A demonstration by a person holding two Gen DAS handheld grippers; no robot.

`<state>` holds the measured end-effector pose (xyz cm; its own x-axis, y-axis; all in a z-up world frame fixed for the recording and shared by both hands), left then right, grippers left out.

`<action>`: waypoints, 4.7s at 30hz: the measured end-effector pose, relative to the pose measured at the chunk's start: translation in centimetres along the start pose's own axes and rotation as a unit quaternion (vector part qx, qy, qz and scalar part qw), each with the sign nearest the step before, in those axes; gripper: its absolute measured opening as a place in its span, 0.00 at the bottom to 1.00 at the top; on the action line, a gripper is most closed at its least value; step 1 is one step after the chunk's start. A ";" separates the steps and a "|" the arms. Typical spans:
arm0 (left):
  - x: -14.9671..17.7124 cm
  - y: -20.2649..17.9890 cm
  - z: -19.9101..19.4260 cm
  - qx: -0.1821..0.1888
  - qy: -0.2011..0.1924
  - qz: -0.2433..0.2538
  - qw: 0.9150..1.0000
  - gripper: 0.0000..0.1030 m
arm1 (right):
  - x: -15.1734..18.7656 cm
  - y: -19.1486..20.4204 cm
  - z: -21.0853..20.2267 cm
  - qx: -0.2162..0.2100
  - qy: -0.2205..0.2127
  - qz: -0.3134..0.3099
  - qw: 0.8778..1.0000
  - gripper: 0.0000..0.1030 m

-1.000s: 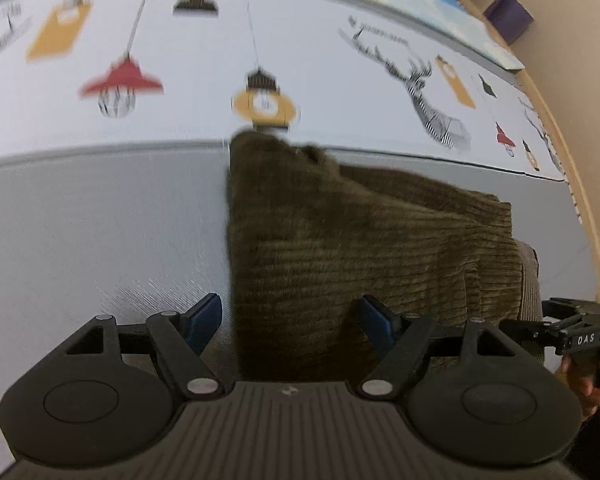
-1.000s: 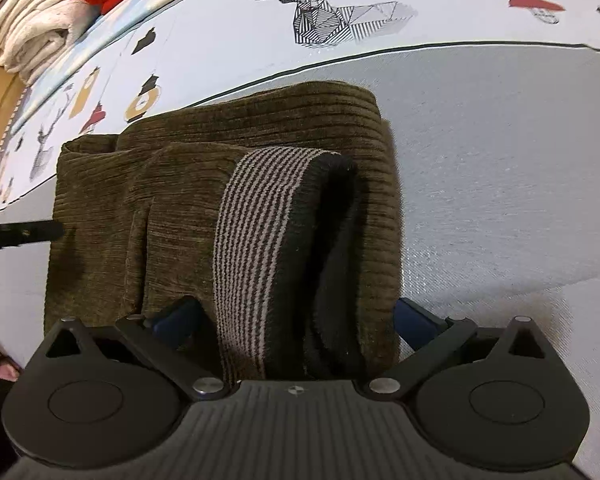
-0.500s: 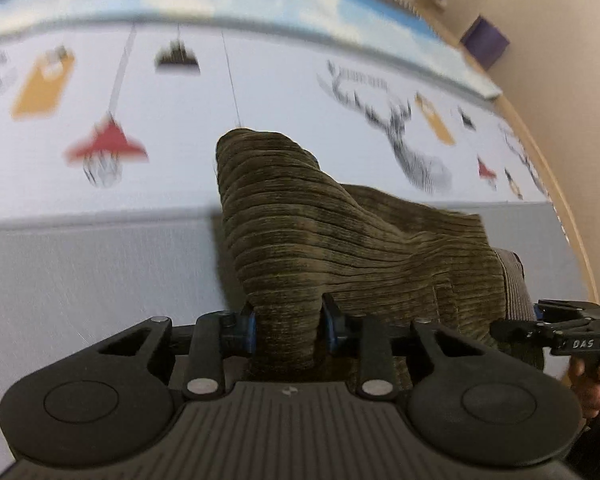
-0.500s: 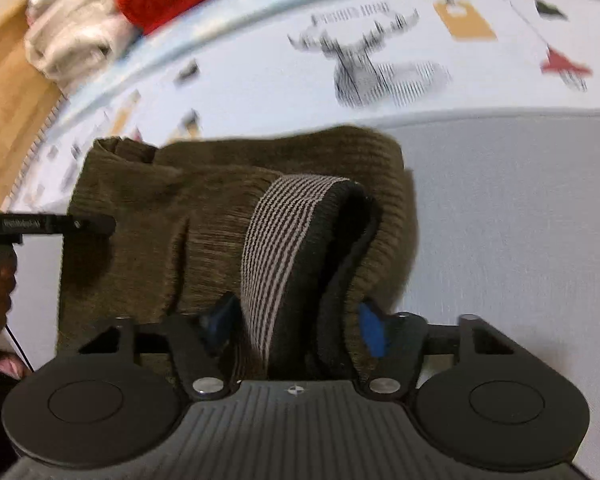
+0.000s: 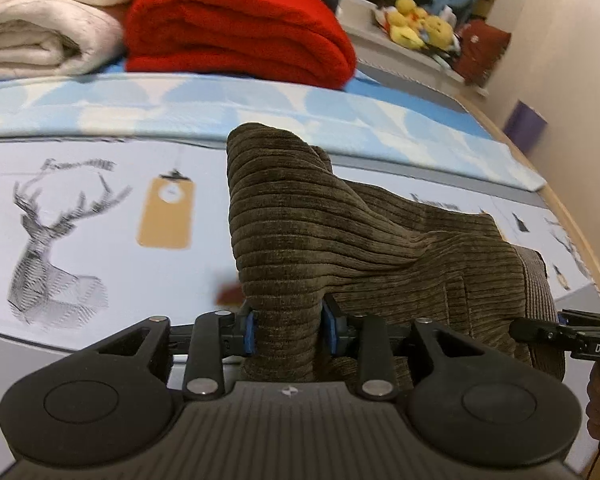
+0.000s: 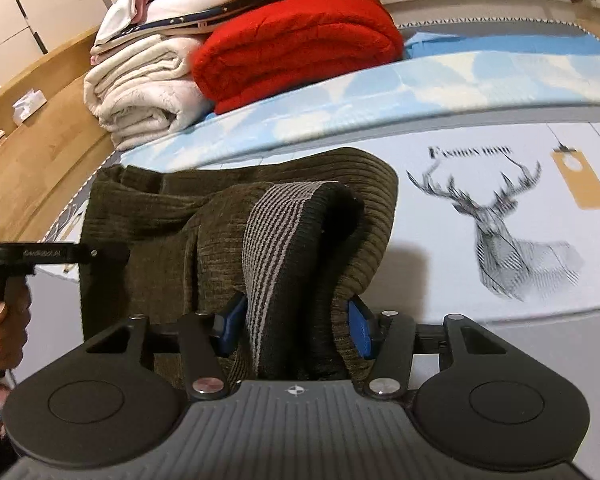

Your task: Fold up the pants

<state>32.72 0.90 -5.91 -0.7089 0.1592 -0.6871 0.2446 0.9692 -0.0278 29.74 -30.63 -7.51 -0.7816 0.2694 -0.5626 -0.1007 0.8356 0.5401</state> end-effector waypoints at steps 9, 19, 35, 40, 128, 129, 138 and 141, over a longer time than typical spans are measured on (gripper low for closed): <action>1.1 -2.7 -2.1 0.028 0.023 0.102 0.994 0.50 | 0.0 -1.9 4.6 0.165 0.016 -0.021 0.986 0.67; 7.4 -6.3 -0.8 0.022 0.121 0.236 0.964 0.52 | 2.5 -1.5 3.4 0.153 0.056 -0.092 0.982 0.69; 3.4 -6.4 -12.6 -0.069 0.011 0.118 0.990 0.81 | 0.0 2.9 -6.7 0.193 -0.110 -0.058 0.973 0.74; 4.3 -7.9 -19.3 -0.161 -0.051 0.093 0.981 0.88 | 1.9 6.3 -11.7 0.149 -0.156 -0.072 0.974 0.74; 9.5 -9.7 -13.8 -0.111 0.067 0.006 0.991 0.89 | 9.2 7.2 -8.3 0.192 -0.029 -0.048 0.980 0.80; 9.5 -9.7 -13.8 -0.112 0.067 0.006 0.991 0.89 | 9.3 7.2 -8.3 0.192 -0.029 -0.049 0.980 0.80; 9.5 -9.9 -13.8 -0.110 0.066 0.008 0.992 0.89 | 9.2 7.2 -8.3 0.192 -0.029 -0.048 0.980 0.80; 9.4 -9.9 -13.8 -0.109 0.063 0.010 0.992 0.89 | 9.3 7.2 -8.3 0.192 -0.029 -0.049 0.980 0.80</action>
<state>14.45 -4.57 -2.07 -0.7852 0.1884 -0.5898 0.1213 0.9809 0.1519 16.66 -26.08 -3.70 -0.7428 0.1954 -0.6403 0.0730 0.9744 0.2127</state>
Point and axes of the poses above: each gripper's, at about its wrist camera, not at the fingertips, and z roughly the way its jaws point, y to its left, x to its underside, the point moved 8 cm from there along z, roughly the way its jaws point, and after that the axes turned 14 degrees about z, right-handed, at the moved point
